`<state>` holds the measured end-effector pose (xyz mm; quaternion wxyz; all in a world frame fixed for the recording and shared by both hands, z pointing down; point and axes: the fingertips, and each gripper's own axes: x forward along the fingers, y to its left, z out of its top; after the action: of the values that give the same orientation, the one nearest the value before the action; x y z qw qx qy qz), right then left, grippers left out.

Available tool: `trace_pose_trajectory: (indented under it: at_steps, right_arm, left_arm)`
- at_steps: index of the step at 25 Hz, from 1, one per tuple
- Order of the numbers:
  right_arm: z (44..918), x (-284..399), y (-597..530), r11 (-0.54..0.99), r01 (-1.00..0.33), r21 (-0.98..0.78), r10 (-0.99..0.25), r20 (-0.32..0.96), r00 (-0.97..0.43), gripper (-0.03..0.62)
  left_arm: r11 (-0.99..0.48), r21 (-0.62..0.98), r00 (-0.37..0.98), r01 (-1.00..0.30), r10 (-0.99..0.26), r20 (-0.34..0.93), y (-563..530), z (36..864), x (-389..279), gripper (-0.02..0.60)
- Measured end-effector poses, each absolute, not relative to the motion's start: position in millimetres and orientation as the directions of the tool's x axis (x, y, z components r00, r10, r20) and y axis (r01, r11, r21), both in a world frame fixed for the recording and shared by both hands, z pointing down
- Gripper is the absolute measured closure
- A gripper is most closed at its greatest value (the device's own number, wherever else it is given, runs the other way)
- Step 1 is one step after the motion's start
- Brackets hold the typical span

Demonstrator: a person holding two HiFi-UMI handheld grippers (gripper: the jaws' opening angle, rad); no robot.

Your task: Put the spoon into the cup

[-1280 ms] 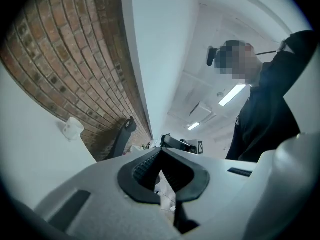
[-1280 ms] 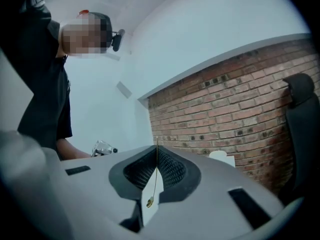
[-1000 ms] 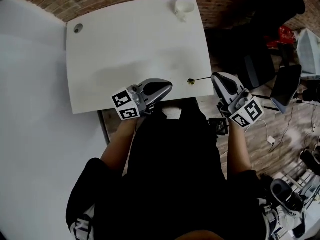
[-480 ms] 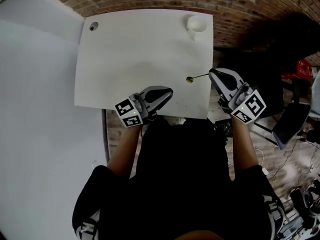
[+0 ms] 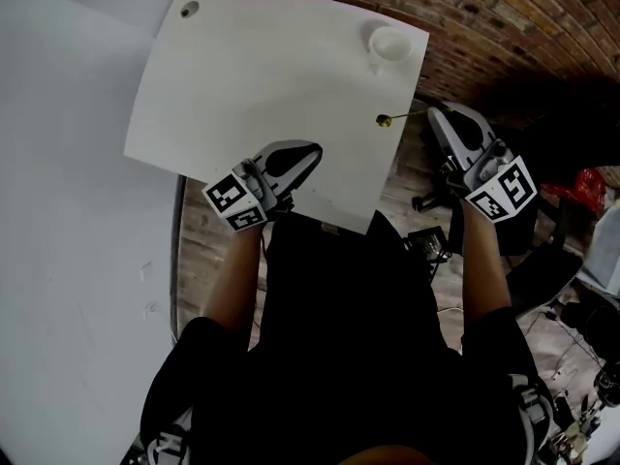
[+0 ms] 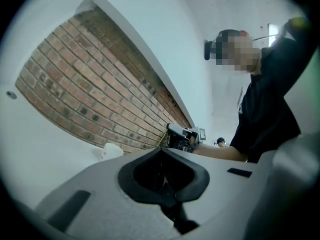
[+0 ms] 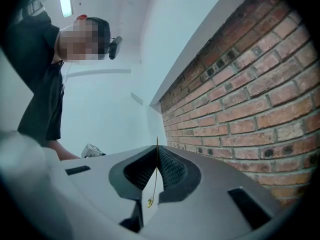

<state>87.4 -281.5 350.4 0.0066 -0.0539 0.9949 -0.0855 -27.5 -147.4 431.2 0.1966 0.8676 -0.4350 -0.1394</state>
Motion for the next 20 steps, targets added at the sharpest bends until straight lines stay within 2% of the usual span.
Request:
trace_pose_trajectory:
  at_steps: [7,14,20]
  right_arm:
    - [331,72,-332,0.99,-0.113,-0.081,-0.118,-0.051,-0.992,0.585]
    - [312,57,-380,0.989,-0.148,-0.002,-0.147,-0.089,-0.985,0.585]
    - [331,42,-417,0.984,-0.178,0.003,-0.177,-0.067,-0.982,0.585]
  left_arm:
    - [-0.525,0.395,0.564,-0.754,-0.826,-0.023,-169,425,-25,0.566]
    - [-0.541,0.374,0.566,-0.754,-0.823,-0.049,-187,409,-22,0.566]
    - [-0.547,0.369,0.575,-0.752,-0.817,-0.039,-183,409,-18,0.566]
